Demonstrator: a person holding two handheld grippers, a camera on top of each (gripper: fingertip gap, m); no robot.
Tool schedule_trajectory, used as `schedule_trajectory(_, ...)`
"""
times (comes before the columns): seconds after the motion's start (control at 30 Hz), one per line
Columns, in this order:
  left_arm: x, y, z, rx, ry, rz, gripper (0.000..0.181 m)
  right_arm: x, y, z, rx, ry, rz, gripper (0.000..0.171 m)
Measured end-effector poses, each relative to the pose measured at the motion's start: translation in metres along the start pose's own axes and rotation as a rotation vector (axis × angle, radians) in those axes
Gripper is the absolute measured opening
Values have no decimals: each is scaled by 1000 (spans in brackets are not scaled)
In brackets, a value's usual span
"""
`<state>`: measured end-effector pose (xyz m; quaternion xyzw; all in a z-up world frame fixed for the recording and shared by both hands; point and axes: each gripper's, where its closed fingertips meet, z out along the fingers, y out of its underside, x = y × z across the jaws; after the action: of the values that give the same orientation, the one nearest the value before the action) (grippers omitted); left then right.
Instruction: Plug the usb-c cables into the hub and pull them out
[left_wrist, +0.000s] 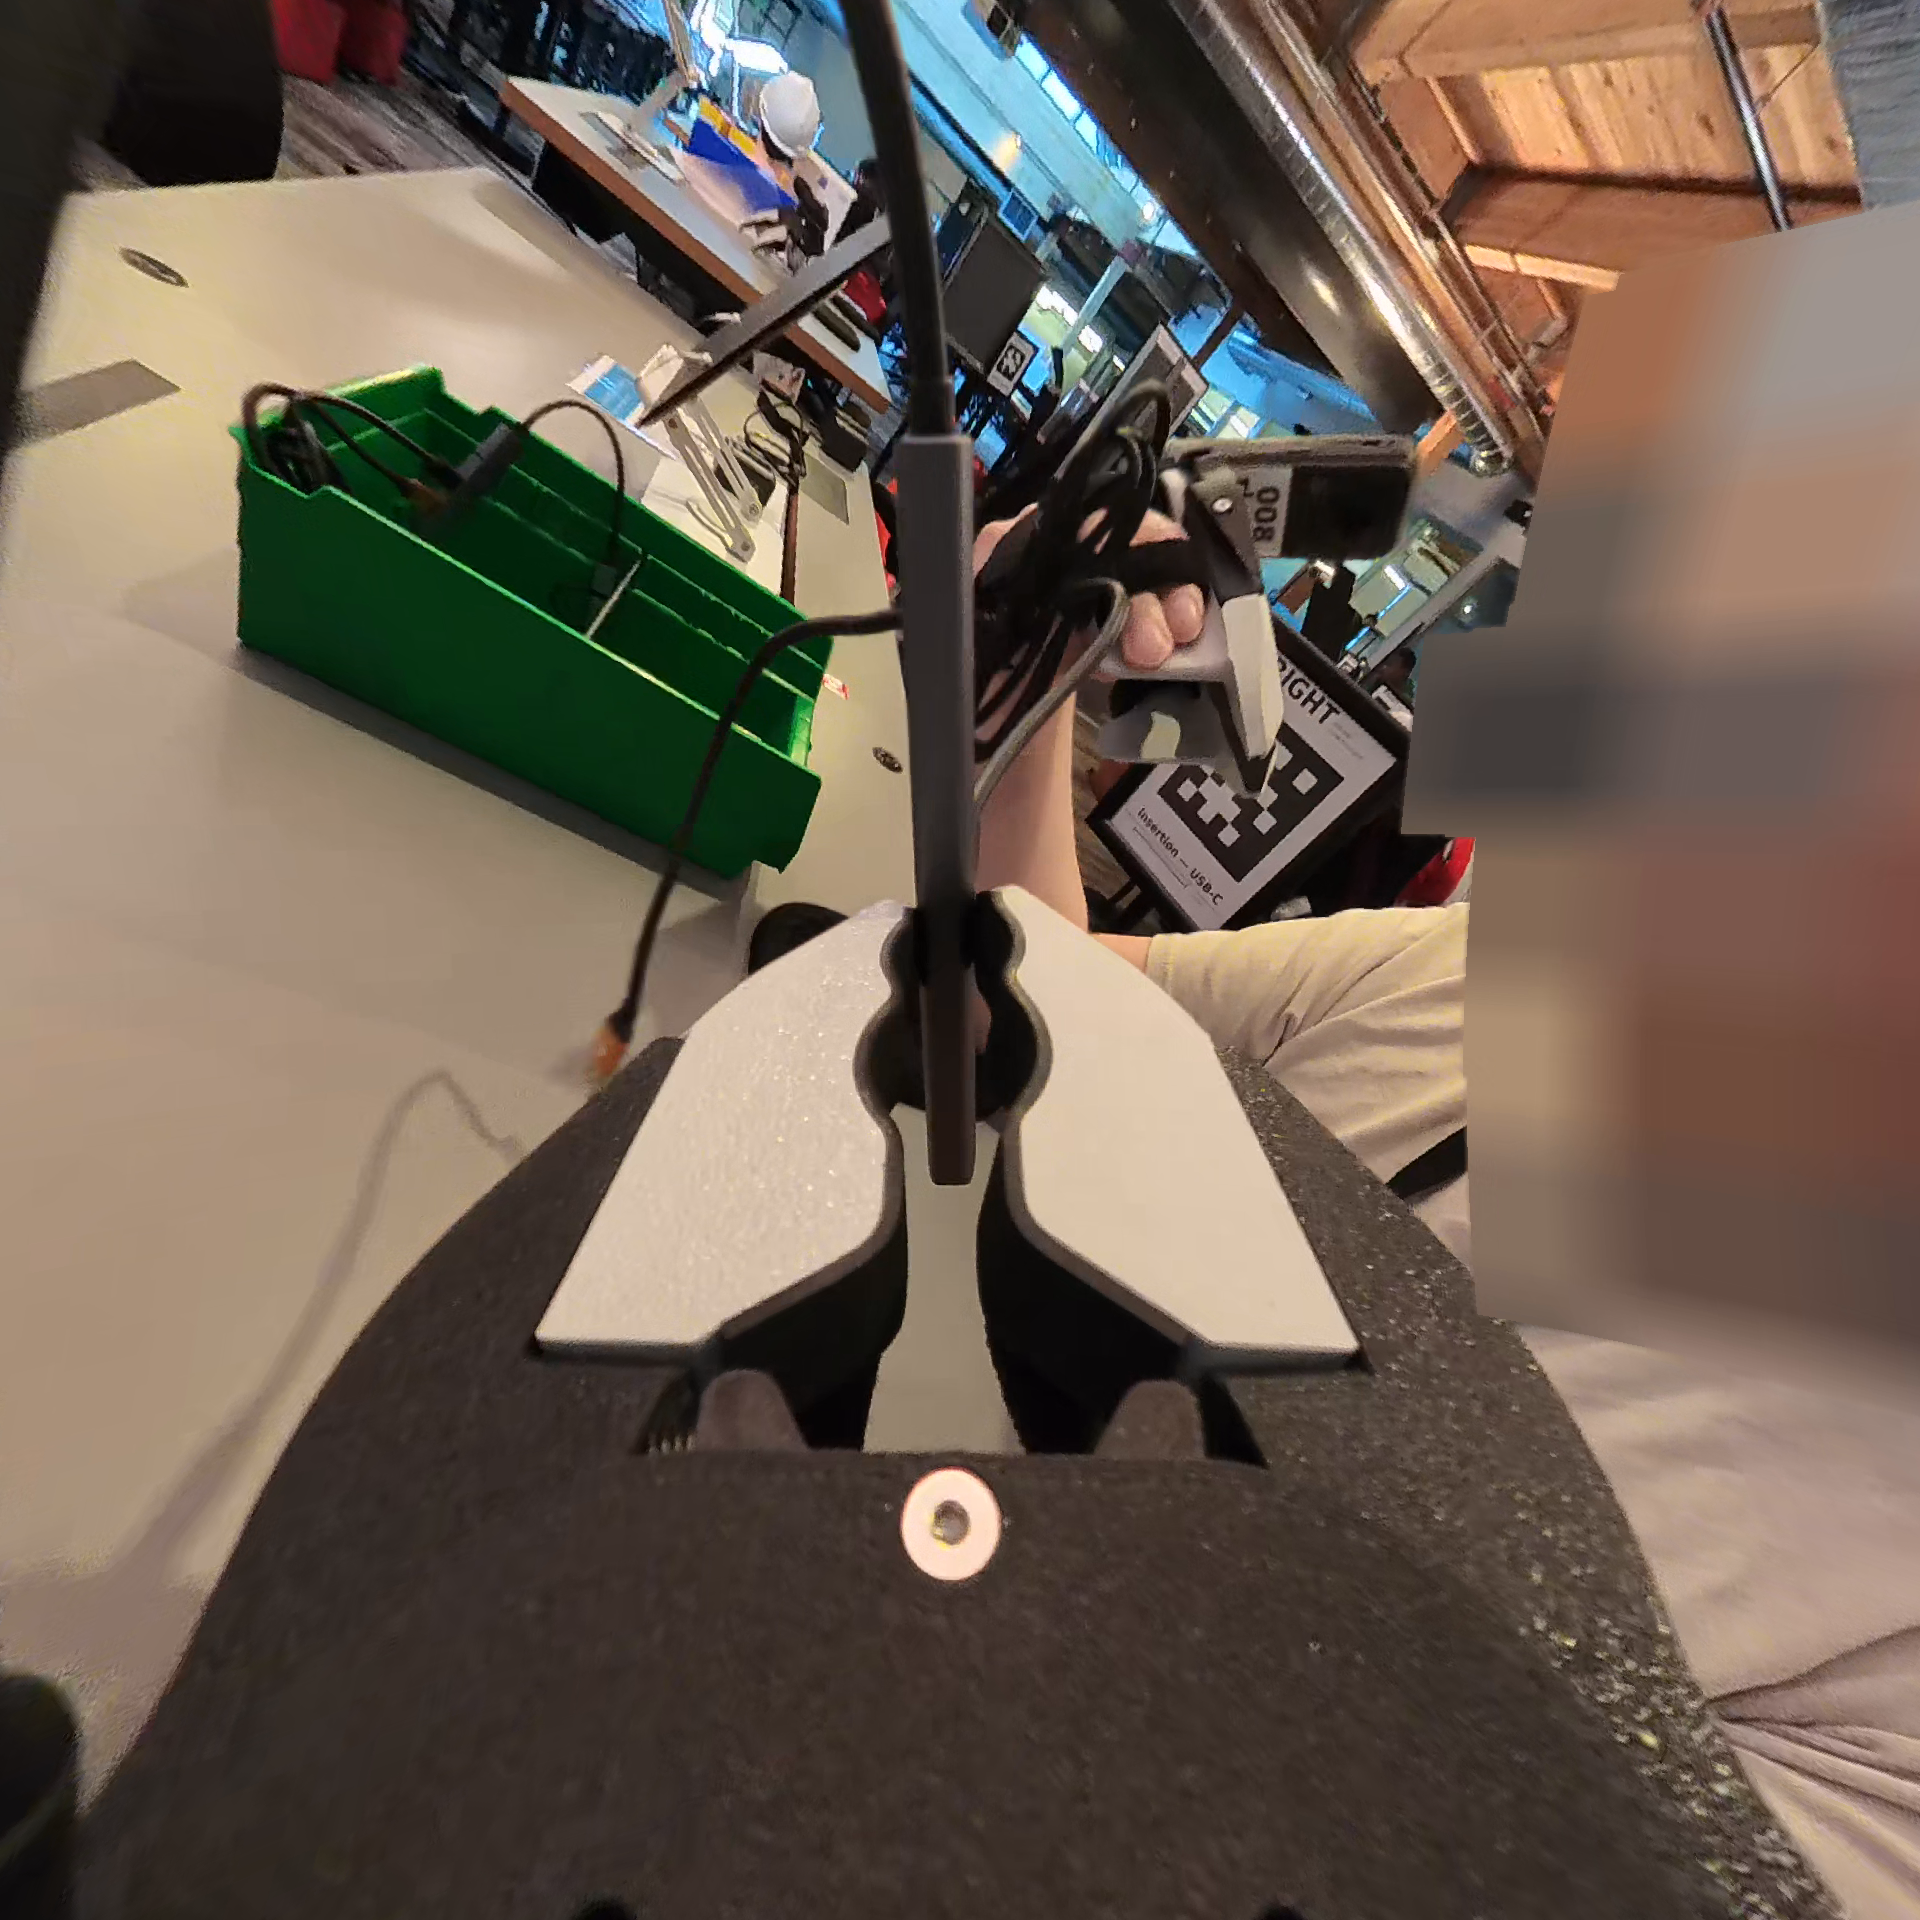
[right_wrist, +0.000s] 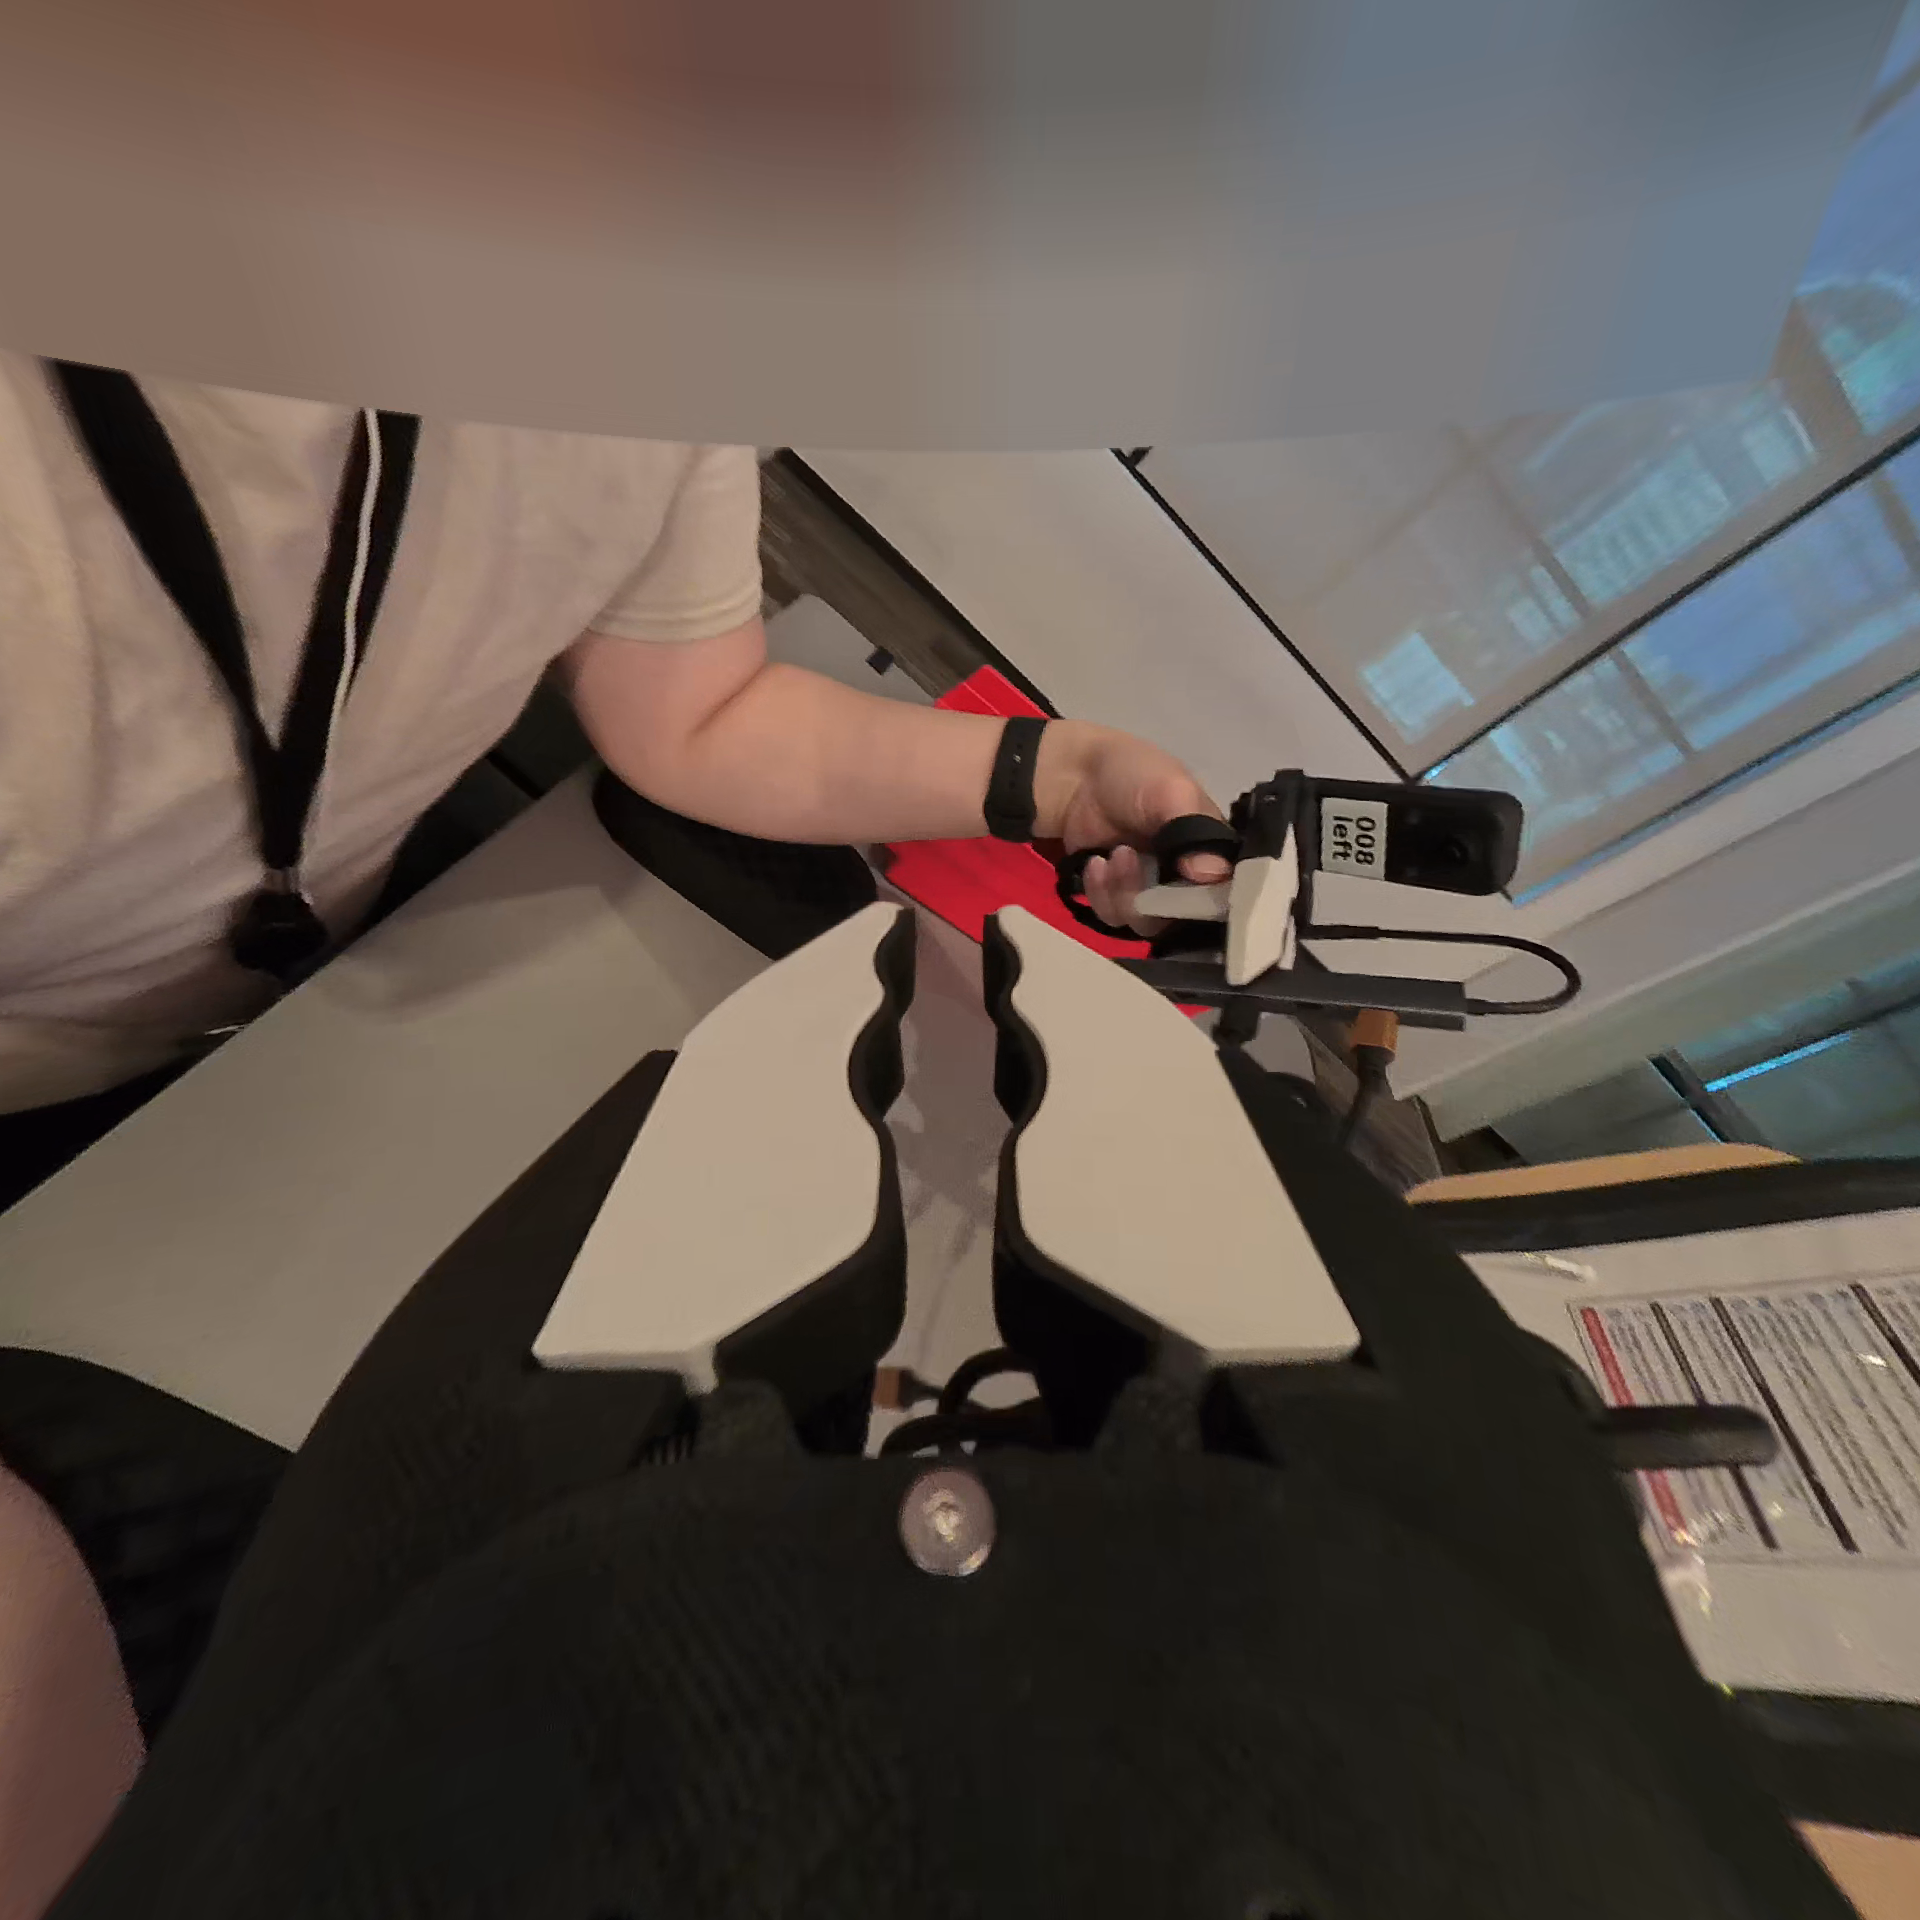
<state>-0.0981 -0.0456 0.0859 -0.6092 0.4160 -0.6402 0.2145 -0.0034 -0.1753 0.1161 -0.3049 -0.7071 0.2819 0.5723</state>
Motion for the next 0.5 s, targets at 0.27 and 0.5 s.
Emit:
schedule_trajectory(0.27, 0, -8, -15, 68, 14, -5, 10, -30, -17, 1, 197, -243, 3, 13)
schedule_trajectory(0.5, 6, -14, -29, 113, 36, 7, 10, -37, -41, -23, 450, -310, -36, 15)
